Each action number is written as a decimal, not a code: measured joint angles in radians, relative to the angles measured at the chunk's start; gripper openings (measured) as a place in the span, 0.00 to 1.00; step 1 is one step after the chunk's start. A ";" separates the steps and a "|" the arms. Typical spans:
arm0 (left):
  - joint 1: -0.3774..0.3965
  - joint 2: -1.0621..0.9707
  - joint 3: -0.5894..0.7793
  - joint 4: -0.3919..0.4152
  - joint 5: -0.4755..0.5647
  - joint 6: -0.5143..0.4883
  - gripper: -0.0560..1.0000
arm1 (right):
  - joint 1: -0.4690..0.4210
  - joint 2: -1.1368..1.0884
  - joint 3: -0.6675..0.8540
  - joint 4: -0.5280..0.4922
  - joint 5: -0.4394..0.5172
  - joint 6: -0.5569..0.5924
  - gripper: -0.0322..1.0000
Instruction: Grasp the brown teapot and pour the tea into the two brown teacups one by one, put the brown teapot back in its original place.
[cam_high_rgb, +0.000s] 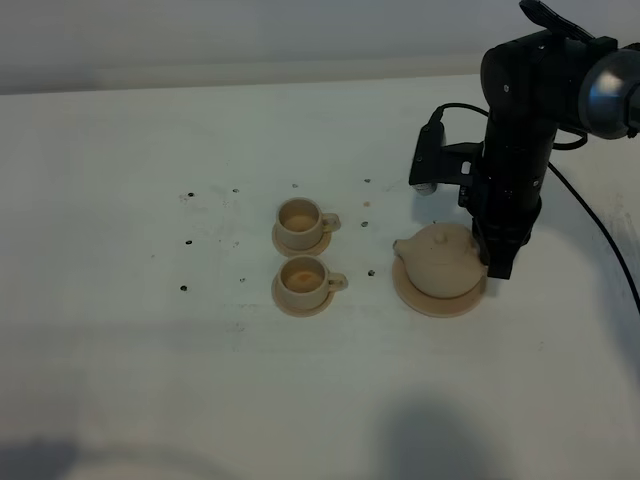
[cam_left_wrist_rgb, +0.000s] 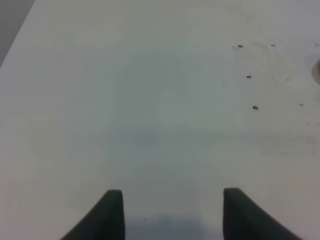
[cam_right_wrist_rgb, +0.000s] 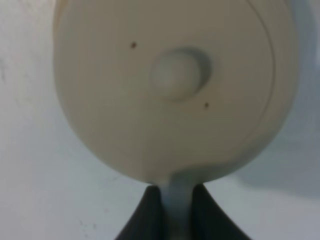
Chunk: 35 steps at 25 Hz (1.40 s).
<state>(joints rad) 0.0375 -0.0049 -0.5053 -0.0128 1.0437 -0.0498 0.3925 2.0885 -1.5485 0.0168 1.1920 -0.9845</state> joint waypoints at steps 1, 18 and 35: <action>0.000 0.000 0.000 0.000 0.000 0.000 0.48 | 0.000 0.002 0.000 0.001 0.001 0.001 0.15; 0.000 0.000 0.000 0.000 0.000 0.000 0.48 | 0.002 0.040 0.000 -0.017 0.031 0.038 0.36; 0.000 0.000 0.000 0.000 0.000 0.000 0.48 | 0.062 0.041 0.000 -0.156 0.011 0.056 0.32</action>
<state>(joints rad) 0.0375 -0.0049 -0.5053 -0.0128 1.0437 -0.0498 0.4541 2.1290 -1.5485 -0.1397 1.2033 -0.9280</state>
